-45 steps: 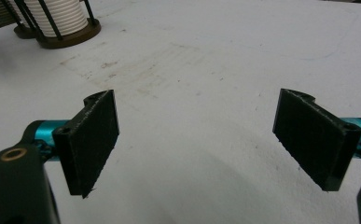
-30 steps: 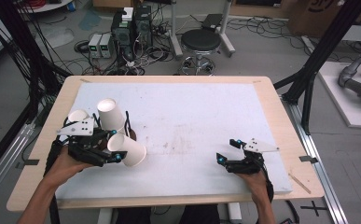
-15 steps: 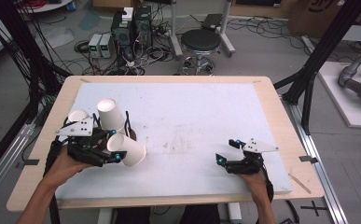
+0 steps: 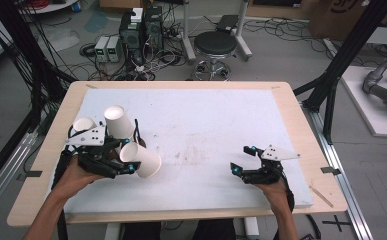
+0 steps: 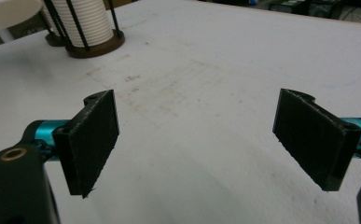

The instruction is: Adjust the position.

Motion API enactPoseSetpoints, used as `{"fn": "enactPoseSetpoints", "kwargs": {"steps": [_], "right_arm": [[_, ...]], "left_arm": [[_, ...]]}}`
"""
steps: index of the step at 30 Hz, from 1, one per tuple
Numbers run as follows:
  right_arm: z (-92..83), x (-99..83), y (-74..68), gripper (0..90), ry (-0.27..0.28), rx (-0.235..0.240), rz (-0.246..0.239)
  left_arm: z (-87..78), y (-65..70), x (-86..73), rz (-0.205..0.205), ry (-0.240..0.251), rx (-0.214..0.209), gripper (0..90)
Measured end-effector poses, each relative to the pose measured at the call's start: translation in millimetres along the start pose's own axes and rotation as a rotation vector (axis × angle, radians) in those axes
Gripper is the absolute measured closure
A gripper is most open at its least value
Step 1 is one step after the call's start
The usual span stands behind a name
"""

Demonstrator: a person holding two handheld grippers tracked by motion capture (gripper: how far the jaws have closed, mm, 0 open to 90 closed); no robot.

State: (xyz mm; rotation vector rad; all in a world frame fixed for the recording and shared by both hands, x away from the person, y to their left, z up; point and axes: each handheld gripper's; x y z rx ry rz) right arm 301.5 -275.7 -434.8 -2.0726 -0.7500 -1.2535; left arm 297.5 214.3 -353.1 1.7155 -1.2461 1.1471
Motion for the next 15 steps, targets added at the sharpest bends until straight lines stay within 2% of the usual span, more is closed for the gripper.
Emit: {"fn": "enactPoseSetpoints", "kwargs": {"steps": [7,15], "right_arm": [[4.1,17.3,-7.8,14.7,0.006,0.076,-0.024],[10.6,27.7,-11.1,14.7,-0.001,0.134,-0.047]], "left_arm": [[4.9,2.4,-0.3,-0.002,0.024,-0.006,31.9],[10.9,3.8,-5.4,-0.020,0.060,-0.015,32.0]]}}
Point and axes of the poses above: each handheld gripper's, and its own axes: z roughly forward along the jaws, x roughly out of its top, y roughly to its right, and after that the axes turned 5 degrees about z, right-handed
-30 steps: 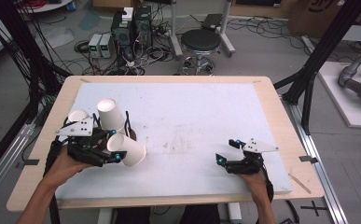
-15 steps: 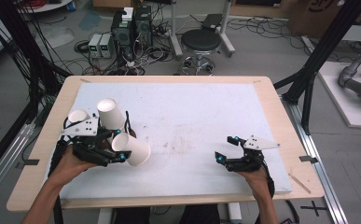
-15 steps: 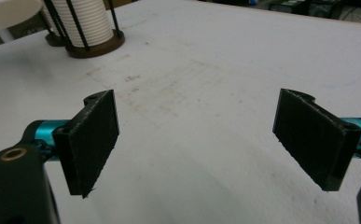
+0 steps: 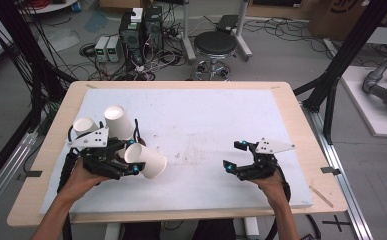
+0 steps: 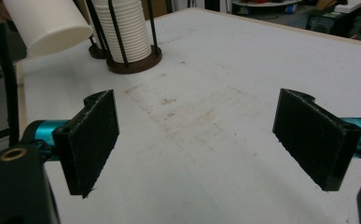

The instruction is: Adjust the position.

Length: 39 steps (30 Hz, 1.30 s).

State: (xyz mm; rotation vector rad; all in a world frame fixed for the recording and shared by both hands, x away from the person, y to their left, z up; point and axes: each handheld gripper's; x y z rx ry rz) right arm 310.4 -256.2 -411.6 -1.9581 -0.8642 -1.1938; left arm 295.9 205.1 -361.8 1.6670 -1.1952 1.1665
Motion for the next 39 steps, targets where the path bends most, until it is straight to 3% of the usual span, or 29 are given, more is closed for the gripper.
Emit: {"fn": "enactPoseSetpoints", "kwargs": {"steps": [15,23,33,39], "right_arm": [[14.7,23.7,-12.8,14.7,-0.001,0.152,-0.047],[21.0,27.5,-17.3,14.7,0.001,0.209,-0.065],[33.8,53.3,-30.8,14.7,0.004,0.288,-0.117],[45.6,62.0,-34.0,14.7,-0.015,0.323,-0.120]], "left_arm": [[15.1,2.4,-5.9,-0.009,0.061,-0.023,32.3],[24.8,4.7,-6.2,-0.008,0.067,-0.041,32.3],[36.7,3.1,-5.3,-0.001,0.094,-0.051,32.5],[41.9,-0.7,-5.4,-0.002,0.107,-0.044,32.7]]}}
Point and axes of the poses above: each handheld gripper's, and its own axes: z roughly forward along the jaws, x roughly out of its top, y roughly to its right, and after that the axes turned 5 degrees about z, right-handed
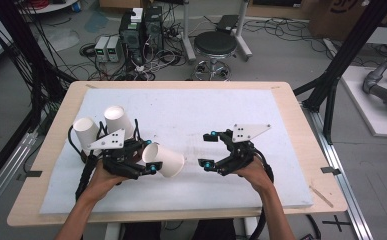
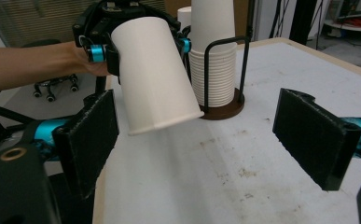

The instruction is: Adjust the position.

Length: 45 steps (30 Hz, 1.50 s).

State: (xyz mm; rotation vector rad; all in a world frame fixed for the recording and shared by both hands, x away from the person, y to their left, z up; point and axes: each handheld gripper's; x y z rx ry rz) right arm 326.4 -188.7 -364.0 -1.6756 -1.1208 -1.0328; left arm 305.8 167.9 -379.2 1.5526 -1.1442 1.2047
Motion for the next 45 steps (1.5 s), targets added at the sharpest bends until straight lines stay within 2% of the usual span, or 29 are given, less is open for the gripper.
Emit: {"fn": "enactPoseSetpoints", "kwargs": {"steps": [9,14,25,32,45], "right_arm": [[16.1,7.4,4.4,14.7,-0.008,0.050,-0.003],[25.9,12.7,5.8,14.7,-0.007,0.084,-0.012],[38.7,14.0,6.2,14.7,-0.019,0.126,-0.014],[44.2,14.3,5.8,14.7,-0.028,0.139,-0.018],[53.6,13.2,6.7,14.7,-0.049,0.158,-0.027]], "left_arm": [[9.1,-4.0,-0.5,0.000,0.030,-0.004,33.0],[11.7,-3.3,-0.6,-0.002,0.034,-0.007,32.9],[19.6,0.6,0.8,-0.005,0.048,-0.001,32.9],[24.2,-0.1,0.4,-0.010,0.047,-0.008,32.9],[25.1,-3.2,0.4,-0.038,0.092,-0.026,32.9]]}}
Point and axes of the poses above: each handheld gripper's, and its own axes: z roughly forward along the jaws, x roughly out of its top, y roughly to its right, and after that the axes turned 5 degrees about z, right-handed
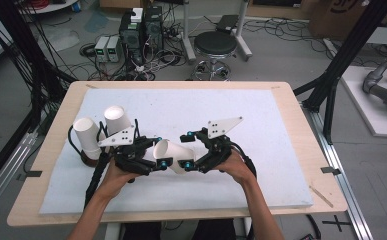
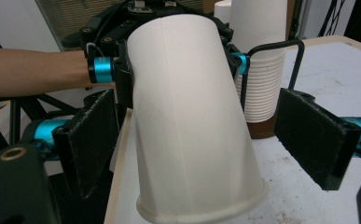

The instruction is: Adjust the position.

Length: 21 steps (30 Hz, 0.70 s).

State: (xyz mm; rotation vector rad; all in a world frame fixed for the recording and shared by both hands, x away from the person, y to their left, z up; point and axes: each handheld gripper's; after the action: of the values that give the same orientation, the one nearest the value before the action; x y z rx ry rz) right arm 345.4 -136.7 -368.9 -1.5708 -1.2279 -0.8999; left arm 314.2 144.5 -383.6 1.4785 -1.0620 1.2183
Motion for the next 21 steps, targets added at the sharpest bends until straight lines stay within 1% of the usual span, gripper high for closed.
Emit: {"fn": "enactPoseSetpoints", "kwargs": {"steps": [3,4,10,14,16,18,20,21], "right_arm": [[1.7,0.0,-0.3,14.7,-0.004,0.002,-0.002],[1.7,-0.1,-0.9,14.7,-0.013,0.003,0.005],[5.9,-0.1,-2.1,14.8,-0.021,0.010,-0.004],[10.8,-0.1,-2.3,14.8,-0.030,0.023,-0.016],[12.5,-0.3,-2.8,14.8,-0.038,0.027,-0.011],[12.9,-0.6,-2.9,14.8,-0.044,0.026,-0.010],[13.1,-0.8,-2.2,14.8,-0.045,0.026,-0.016],[13.2,-1.1,-2.7,14.8,-0.050,0.029,-0.008]], "left_arm": [[0.5,0.4,0.5,0.003,-0.002,-0.003,32.9],[0.6,0.5,0.8,0.003,-0.003,-0.006,32.9],[0.3,2.2,3.4,0.000,0.010,-0.017,32.9],[0.6,3.4,5.6,0.010,0.012,-0.022,32.9],[-0.1,2.9,5.8,0.006,0.013,-0.025,32.9],[-1.3,3.0,6.3,0.007,0.017,-0.023,32.9],[-2.3,3.3,7.0,0.003,0.031,-0.027,32.9],[-2.7,3.6,7.4,0.003,0.036,-0.025,32.9]]}}
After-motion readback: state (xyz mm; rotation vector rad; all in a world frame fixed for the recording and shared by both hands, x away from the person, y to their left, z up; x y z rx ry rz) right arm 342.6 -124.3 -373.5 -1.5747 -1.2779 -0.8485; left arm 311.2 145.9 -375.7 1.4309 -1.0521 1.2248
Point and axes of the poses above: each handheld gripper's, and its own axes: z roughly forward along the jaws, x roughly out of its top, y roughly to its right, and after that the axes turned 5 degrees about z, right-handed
